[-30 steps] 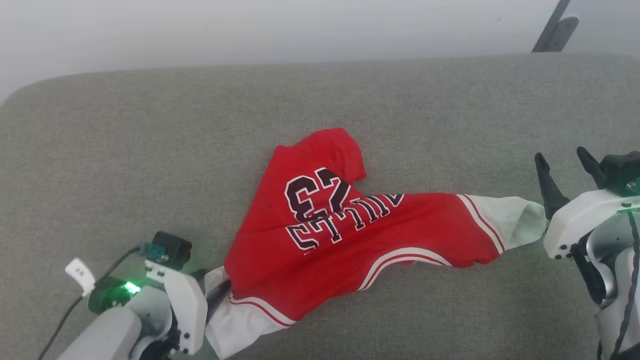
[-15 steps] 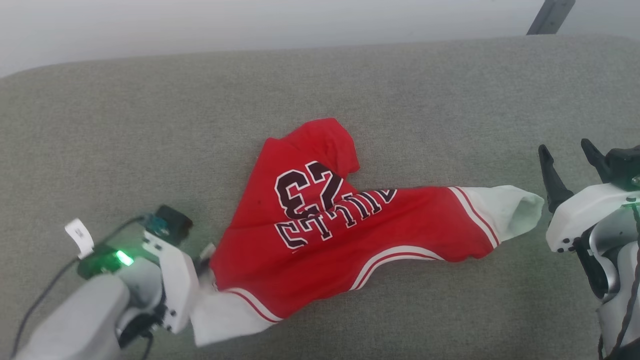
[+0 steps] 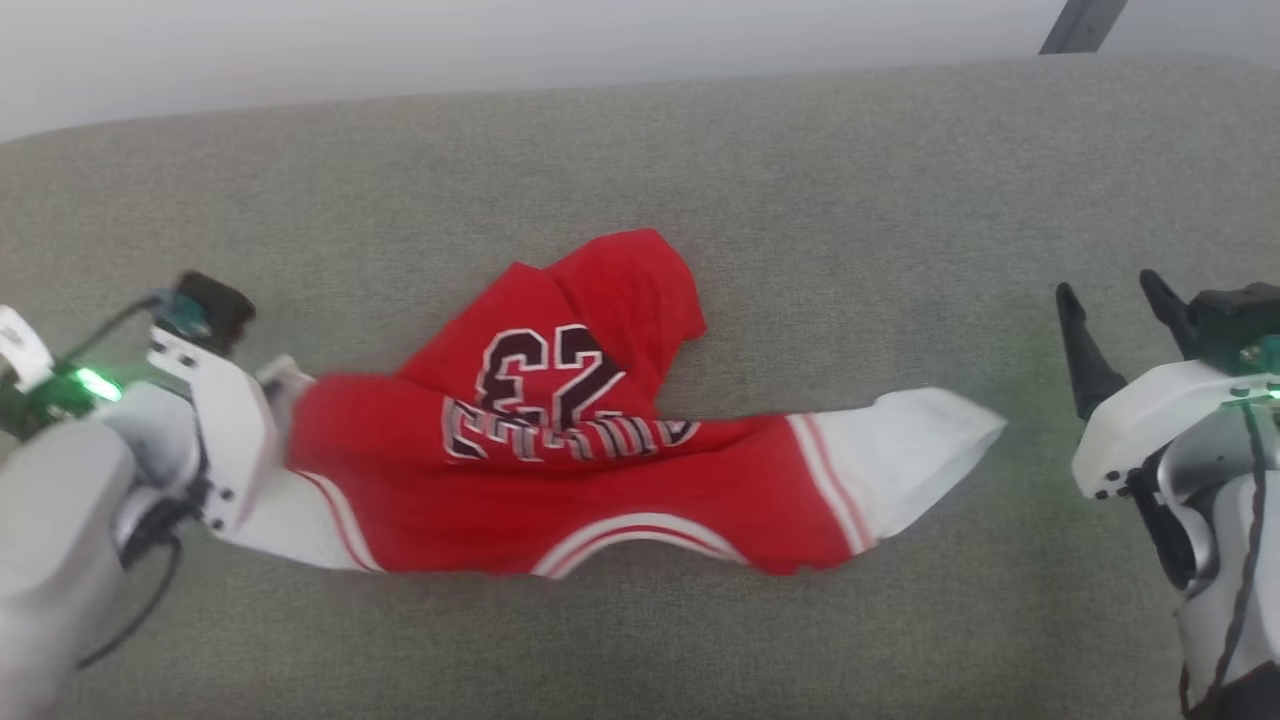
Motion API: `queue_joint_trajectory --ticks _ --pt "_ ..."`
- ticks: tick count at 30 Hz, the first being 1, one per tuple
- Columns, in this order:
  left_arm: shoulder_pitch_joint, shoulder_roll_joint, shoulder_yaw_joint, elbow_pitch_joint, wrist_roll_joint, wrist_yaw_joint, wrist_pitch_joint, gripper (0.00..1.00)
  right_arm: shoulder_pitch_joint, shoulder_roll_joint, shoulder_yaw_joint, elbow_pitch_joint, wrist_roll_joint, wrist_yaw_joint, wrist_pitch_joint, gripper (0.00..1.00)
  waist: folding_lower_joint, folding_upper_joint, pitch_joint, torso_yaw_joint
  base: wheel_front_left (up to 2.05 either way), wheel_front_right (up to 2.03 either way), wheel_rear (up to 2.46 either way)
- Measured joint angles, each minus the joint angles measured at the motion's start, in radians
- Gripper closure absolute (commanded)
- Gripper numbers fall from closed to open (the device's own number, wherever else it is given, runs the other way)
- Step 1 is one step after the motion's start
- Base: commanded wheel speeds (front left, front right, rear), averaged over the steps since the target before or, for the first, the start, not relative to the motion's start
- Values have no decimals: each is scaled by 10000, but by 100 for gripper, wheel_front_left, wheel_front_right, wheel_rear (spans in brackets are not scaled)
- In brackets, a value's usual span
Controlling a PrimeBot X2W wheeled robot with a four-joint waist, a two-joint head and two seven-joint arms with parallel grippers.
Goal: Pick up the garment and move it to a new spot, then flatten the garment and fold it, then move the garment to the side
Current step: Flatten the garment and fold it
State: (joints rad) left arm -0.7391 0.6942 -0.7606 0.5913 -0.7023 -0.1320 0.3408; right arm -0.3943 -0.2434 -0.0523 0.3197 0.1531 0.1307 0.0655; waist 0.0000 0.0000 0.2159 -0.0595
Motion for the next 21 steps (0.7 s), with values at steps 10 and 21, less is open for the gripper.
queue_joint_trajectory --ticks 10,21 --pt "-452 -92 -546 1292 -589 0 -272 15 -115 142 368 165 150 0 -232 0 0 0 30 -162 0 0 0" --pt "-732 115 -573 1561 -2134 0 1151 0 -26 92 196 190 219 0 -362 0 0 0 -144 154 0 0 0"
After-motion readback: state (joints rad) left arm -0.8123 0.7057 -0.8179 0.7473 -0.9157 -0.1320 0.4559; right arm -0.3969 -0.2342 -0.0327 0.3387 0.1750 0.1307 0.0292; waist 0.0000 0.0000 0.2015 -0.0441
